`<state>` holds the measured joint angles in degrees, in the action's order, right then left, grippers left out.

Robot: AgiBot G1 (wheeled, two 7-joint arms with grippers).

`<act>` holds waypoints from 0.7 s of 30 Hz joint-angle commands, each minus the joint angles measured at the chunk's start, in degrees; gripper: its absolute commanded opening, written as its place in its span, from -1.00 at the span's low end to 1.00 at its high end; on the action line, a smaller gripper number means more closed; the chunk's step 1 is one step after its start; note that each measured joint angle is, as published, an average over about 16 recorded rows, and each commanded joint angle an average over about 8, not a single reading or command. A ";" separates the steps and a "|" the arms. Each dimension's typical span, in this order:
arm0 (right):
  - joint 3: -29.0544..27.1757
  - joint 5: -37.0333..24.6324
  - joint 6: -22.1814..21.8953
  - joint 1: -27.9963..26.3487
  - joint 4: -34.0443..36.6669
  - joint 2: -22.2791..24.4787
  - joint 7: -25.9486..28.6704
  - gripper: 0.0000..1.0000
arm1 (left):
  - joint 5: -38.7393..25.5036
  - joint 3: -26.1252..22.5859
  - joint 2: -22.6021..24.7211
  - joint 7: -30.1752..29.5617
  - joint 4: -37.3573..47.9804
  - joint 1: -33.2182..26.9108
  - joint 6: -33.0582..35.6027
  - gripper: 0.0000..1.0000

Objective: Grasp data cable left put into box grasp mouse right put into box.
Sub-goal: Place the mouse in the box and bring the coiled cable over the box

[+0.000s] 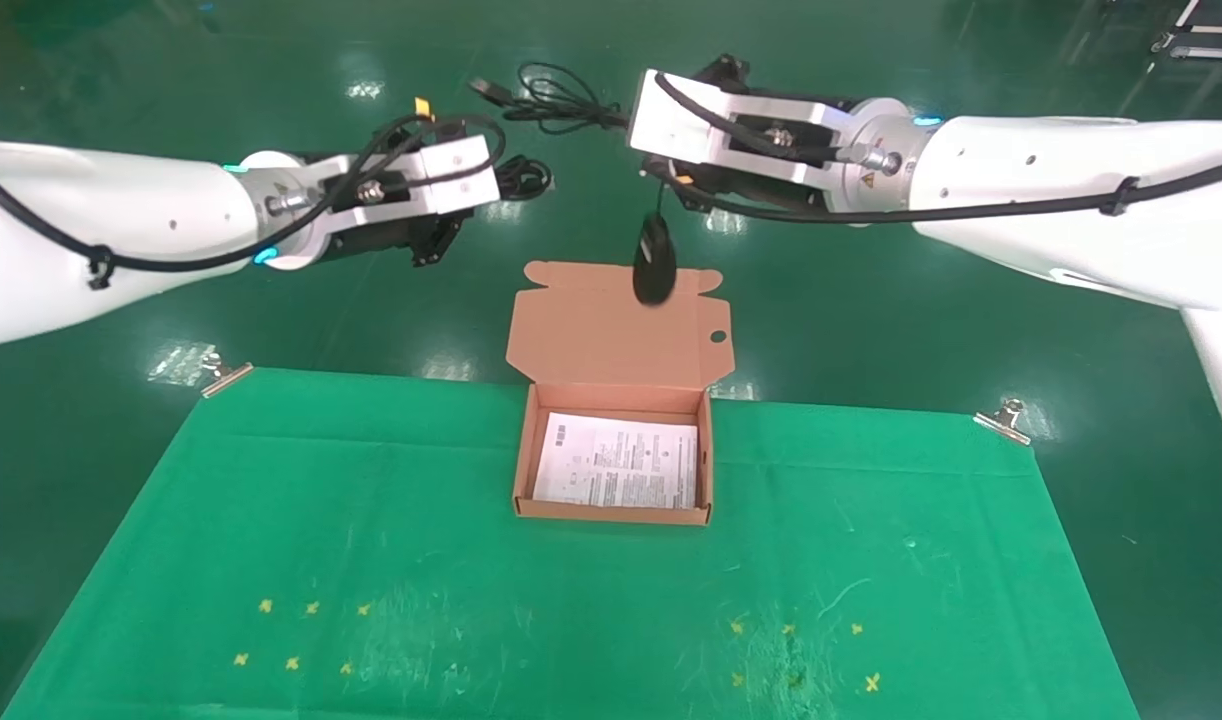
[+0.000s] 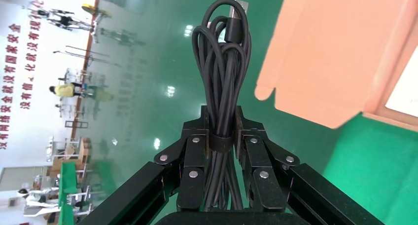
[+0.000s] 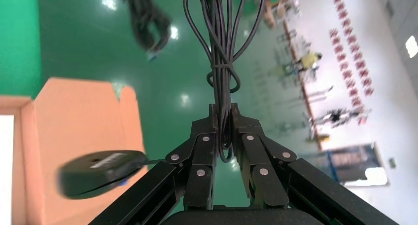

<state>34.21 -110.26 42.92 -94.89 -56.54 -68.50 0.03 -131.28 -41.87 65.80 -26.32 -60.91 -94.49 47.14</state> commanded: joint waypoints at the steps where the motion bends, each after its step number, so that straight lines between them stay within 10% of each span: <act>1: -0.15 1.18 0.09 0.01 0.21 -0.25 -1.10 -1.00 | 0.14 -0.13 -0.11 0.29 -0.49 -0.08 0.38 -1.00; 21: 1.26 4.59 -1.00 4.66 6.52 -4.23 -7.52 -1.00 | -7.59 -1.07 -4.89 -5.06 -5.09 6.37 3.05 -1.00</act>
<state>35.43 -105.64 41.80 -90.31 -49.81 -72.82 -7.64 -138.74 -42.90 60.94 -31.31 -65.95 -88.31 50.27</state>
